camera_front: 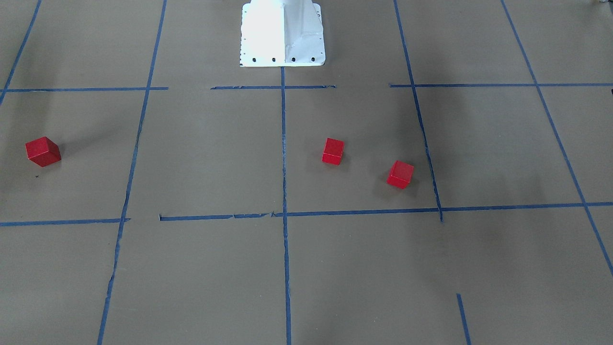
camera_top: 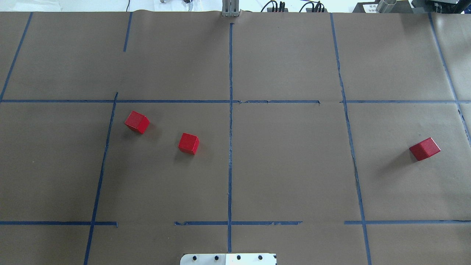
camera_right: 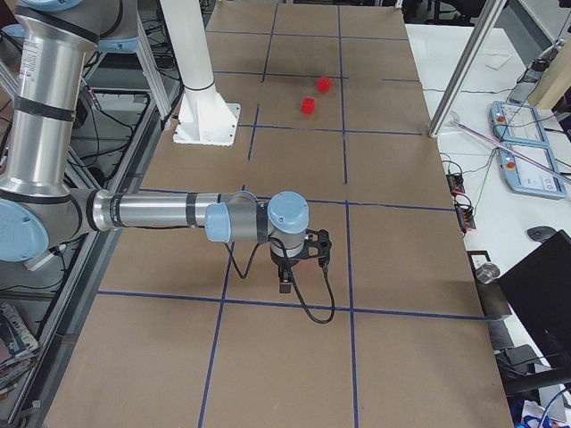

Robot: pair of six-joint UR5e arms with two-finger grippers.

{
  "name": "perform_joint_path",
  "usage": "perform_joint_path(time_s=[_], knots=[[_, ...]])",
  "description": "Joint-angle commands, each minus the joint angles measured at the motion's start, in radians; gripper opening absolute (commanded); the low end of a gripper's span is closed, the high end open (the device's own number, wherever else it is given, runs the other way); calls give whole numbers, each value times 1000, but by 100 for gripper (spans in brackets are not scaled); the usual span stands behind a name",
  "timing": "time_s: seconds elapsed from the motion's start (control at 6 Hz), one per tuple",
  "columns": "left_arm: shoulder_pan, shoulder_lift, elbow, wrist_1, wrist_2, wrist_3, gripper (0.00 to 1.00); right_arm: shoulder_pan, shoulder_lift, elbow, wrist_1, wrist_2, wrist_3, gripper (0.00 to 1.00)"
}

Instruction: Form red blocks into L shape at center

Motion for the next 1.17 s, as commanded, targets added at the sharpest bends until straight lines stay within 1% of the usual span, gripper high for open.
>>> perform_joint_path(time_s=[0.0, 0.83, 1.0], knots=[[-2, 6, 14, -44, -2, 12, 100, 0, -2, 3, 0, 0, -3, 100], [-2, 9, 8, -44, 5, 8, 100, 0, -19, 14, 0, 5, 8, 100], [-2, 10, 7, -44, 5, 6, 100, 0, -22, 13, 29, 5, 8, 100]])
